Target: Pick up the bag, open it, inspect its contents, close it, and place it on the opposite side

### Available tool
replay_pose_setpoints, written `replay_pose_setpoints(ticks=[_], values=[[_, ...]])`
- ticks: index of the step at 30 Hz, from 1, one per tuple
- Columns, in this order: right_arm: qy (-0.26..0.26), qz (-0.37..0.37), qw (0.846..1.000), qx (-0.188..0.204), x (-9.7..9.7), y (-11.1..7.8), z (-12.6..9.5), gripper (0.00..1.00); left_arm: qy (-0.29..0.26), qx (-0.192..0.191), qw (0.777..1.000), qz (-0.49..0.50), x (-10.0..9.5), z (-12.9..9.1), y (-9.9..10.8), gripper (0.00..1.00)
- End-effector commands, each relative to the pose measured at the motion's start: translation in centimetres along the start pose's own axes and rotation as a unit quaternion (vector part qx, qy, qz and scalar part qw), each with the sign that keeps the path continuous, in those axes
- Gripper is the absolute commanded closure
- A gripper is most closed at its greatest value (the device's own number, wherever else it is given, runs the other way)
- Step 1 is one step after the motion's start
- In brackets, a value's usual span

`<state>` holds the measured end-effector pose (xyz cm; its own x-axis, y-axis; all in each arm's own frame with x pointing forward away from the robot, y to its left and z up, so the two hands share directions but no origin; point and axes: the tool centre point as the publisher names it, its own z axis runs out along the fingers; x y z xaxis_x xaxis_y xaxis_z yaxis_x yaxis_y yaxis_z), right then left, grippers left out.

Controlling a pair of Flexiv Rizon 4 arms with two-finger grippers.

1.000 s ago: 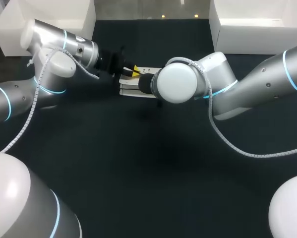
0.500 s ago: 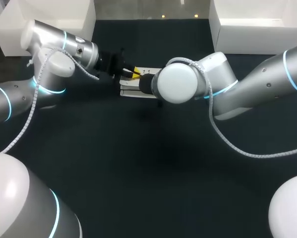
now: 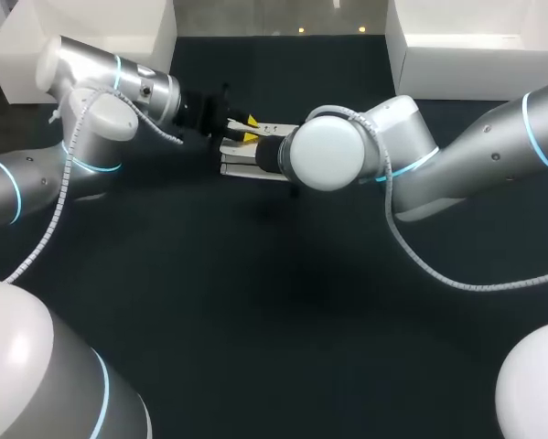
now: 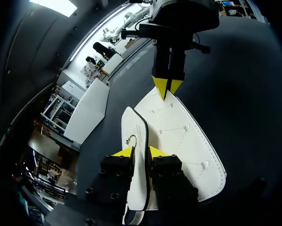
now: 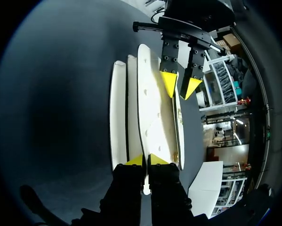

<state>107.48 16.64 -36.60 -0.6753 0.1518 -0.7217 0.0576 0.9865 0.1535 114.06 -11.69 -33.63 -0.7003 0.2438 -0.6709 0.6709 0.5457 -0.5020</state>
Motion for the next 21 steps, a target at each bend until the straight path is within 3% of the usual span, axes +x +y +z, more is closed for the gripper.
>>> replay_pose_setpoints(ticks=[1,8,13,21], values=[[-0.002,0.0,1.0,-0.001,0.2,0.0,0.1,1.0,0.005,0.003,1.0,-0.002,0.1,0.7,-0.3,1.0],[-0.002,0.0,1.0,-0.001,0.2,0.0,0.1,1.0,0.018,0.009,1.0,-0.005,0.9,1.6,-0.6,1.0],[-0.002,0.0,1.0,-0.001,0.2,0.0,0.1,1.0,0.015,-0.007,1.0,-0.02,0.9,0.9,0.9,1.0],[-0.002,0.0,1.0,-0.001,0.2,0.0,0.1,1.0,0.013,-0.009,1.0,-0.012,0.9,0.1,1.1,1.0]])
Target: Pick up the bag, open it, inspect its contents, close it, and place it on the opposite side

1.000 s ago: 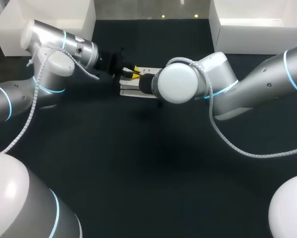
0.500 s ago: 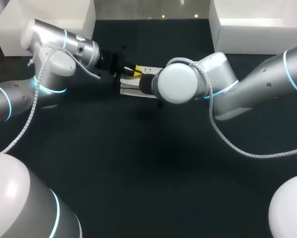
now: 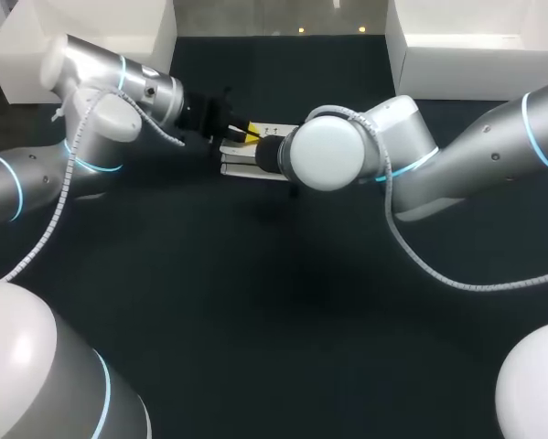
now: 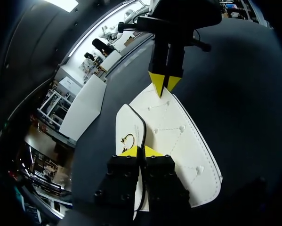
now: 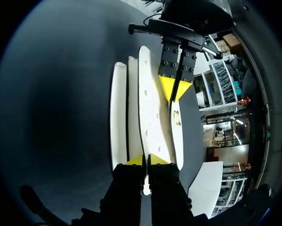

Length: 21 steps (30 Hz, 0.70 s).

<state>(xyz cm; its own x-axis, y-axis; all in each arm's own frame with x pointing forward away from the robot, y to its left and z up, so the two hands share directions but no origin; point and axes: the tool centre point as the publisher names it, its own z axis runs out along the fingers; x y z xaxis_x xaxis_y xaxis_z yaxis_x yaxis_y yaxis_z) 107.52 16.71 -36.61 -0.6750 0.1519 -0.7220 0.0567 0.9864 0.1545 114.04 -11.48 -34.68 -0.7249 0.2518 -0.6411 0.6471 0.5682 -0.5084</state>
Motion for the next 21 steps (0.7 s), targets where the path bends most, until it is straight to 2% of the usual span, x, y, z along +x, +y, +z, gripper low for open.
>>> replay_pose_setpoints(ticks=[1,9,15,16,17,18,20,21], values=[[-0.002,0.0,1.0,0.0,0.2,0.0,0.1,1.0,-0.001,0.001,1.0,0.001,0.2,-0.4,0.6,1.0],[-0.002,0.0,1.0,0.0,0.2,0.0,0.1,1.0,-0.004,0.007,1.0,0.006,0.2,-1.2,0.8,1.0],[-0.002,0.0,1.0,0.0,0.2,0.0,0.1,1.0,0.002,0.013,1.0,0.013,0.2,-0.4,-0.1,1.0],[-0.002,0.0,1.0,0.0,0.2,0.0,0.1,1.0,0.001,0.013,1.0,0.012,0.1,-0.4,-0.3,0.96],[-0.002,0.0,1.0,0.0,0.2,0.0,0.1,1.0,0.0,0.013,1.0,0.011,0.0,-0.4,-0.4,0.62],[-0.002,0.0,1.0,0.0,0.2,0.0,0.1,1.0,-0.005,0.014,1.0,0.009,-0.2,-0.6,-0.5,0.35],[-0.002,0.0,1.0,0.0,0.2,0.0,0.1,1.0,-0.011,0.015,1.0,0.006,-0.5,-1.0,-0.8,0.0],[-0.002,0.0,1.0,0.0,0.2,0.0,0.1,1.0,-0.013,0.014,1.0,0.005,-0.6,-1.2,-0.9,0.0]])
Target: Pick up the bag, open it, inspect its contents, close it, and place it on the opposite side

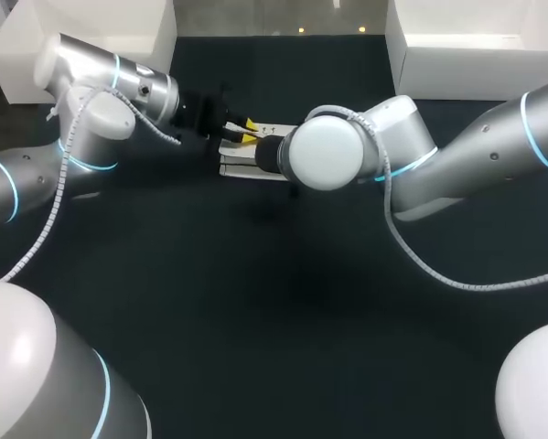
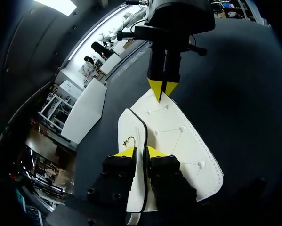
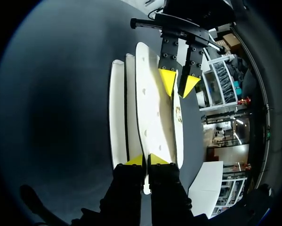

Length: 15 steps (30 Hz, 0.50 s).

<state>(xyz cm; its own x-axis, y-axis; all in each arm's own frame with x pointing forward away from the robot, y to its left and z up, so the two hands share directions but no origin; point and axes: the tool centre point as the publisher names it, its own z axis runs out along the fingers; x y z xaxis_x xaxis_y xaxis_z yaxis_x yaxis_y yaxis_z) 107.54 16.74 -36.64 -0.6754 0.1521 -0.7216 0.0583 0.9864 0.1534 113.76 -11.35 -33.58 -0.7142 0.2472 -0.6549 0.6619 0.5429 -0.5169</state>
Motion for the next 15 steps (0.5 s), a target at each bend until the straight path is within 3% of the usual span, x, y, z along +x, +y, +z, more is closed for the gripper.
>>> replay_pose_setpoints(ticks=[1,3,4,5,6,7,15], values=[[-0.001,0.001,1.0,0.0,0.1,-0.1,0.0,1.0,-0.008,0.0,1.0,0.0,-0.2,-0.7,-0.5,0.0],[0.001,0.003,1.0,0.002,-0.1,-0.1,-0.2,1.0,-0.011,0.0,1.0,-0.004,-0.5,-1.1,-0.8,0.0],[0.003,0.004,1.0,0.001,-0.1,-0.1,-0.3,0.87,-0.011,-0.001,1.0,-0.004,-0.6,-1.3,-1.0,0.0],[0.005,0.005,1.0,-0.001,-0.2,-0.1,-0.5,0.59,-0.011,0.0,1.0,-0.008,-0.7,-1.6,-1.1,0.0],[0.007,0.005,1.0,-0.003,-0.3,-0.1,-0.7,0.05,-0.012,0.0,1.0,-0.012,-0.8,-1.8,-1.2,0.0],[0.01,0.007,1.0,-0.004,-0.4,-0.1,-0.9,0.0,-0.012,-0.004,1.0,-0.017,-0.9,-2.1,-1.3,0.0],[0.051,0.0,0.999,-0.007,-2.0,-0.3,-3.0,0.0,-0.004,-0.01,0.997,-0.076,-2.2,-4.9,-1.8,0.0]])
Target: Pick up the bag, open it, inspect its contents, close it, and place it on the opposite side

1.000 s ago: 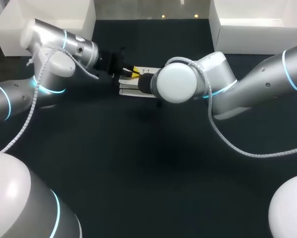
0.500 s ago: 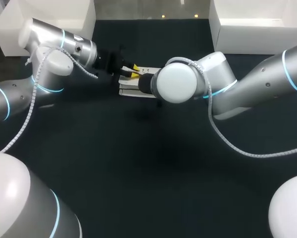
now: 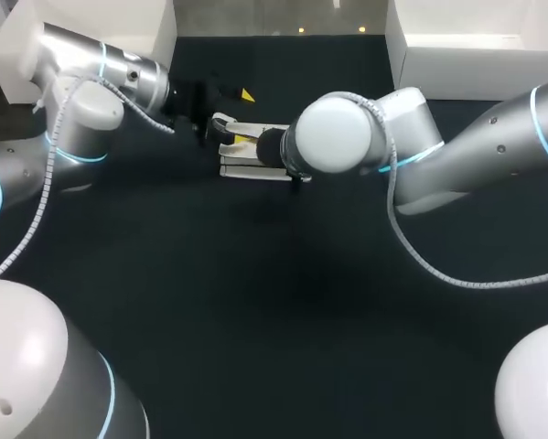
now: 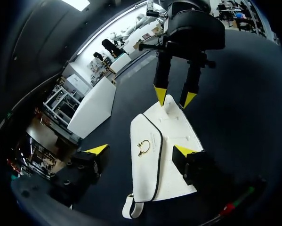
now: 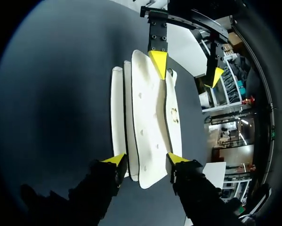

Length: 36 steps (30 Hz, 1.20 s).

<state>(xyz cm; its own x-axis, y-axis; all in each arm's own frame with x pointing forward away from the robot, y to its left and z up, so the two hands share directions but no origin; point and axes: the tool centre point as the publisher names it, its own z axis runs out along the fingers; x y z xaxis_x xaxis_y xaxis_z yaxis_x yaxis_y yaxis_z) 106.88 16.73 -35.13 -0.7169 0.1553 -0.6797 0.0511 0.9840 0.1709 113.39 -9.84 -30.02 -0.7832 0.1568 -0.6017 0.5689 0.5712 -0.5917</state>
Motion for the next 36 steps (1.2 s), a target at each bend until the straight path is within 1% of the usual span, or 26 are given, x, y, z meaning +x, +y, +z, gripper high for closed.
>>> replay_pose_setpoints(ticks=[1,5,6,8,9,12,15,17,21,23,24,36], values=[[0.029,-0.006,1.0,-0.003,-1.7,-0.5,-2.1,0.0,0.011,-0.011,1.0,-0.024,-0.6,-2.0,-0.7,0.0],[0.063,-0.007,0.998,0.002,-3.1,-0.6,-2.9,0.0,0.03,-0.032,0.997,-0.062,-1.1,-3.5,-0.6,0.0],[0.07,-0.006,0.997,0.01,-3.6,-0.7,-3.1,0.0,0.041,-0.044,0.995,-0.083,-1.2,-3.9,-0.6,0.0],[0.087,-0.003,0.996,0.004,-4.2,-0.8,-3.4,0.0,0.051,-0.049,0.993,-0.099,-1.2,-4.5,-0.5,0.0],[0.096,-0.003,0.995,0.009,-4.5,-0.8,-3.5,0.0,0.06,-0.055,0.989,-0.122,-1.3,-5.1,-0.4,0.0],[0.124,-0.002,0.992,0.01,-5.2,-0.8,-3.6,0.0,0.088,-0.083,0.981,-0.154,-1.2,-5.7,-0.1,0.0],[0.151,-0.004,0.988,0.011,-5.9,-0.8,-3.9,0.0,0.112,-0.101,0.971,-0.186,-0.9,-6.4,0.1,0.0],[0.166,-0.006,0.986,0.01,-6.2,-0.7,-3.9,0.0,0.118,-0.108,0.967,-0.2,-0.7,-6.6,0.2,0.0],[0.186,-0.013,0.982,0.02,-6.6,-0.6,-4.0,0.0,0.137,-0.11,0.959,-0.223,-0.2,-7.1,0.1,0.0],[0.194,-0.007,0.981,0.026,-6.9,-0.8,-3.9,0.0,0.13,-0.136,0.956,-0.225,-0.1,-7.3,0.1,0.0],[0.195,-0.006,0.98,0.028,-7.1,-1.2,-3.8,0.0,0.121,-0.166,0.956,-0.209,-0.1,-7.8,0.2,0.0],[0.195,-0.006,0.98,0.028,-7.1,-1.2,-3.8,0.0,0.121,-0.166,0.956,-0.209,-0.1,-7.8,0.2,0.0]])
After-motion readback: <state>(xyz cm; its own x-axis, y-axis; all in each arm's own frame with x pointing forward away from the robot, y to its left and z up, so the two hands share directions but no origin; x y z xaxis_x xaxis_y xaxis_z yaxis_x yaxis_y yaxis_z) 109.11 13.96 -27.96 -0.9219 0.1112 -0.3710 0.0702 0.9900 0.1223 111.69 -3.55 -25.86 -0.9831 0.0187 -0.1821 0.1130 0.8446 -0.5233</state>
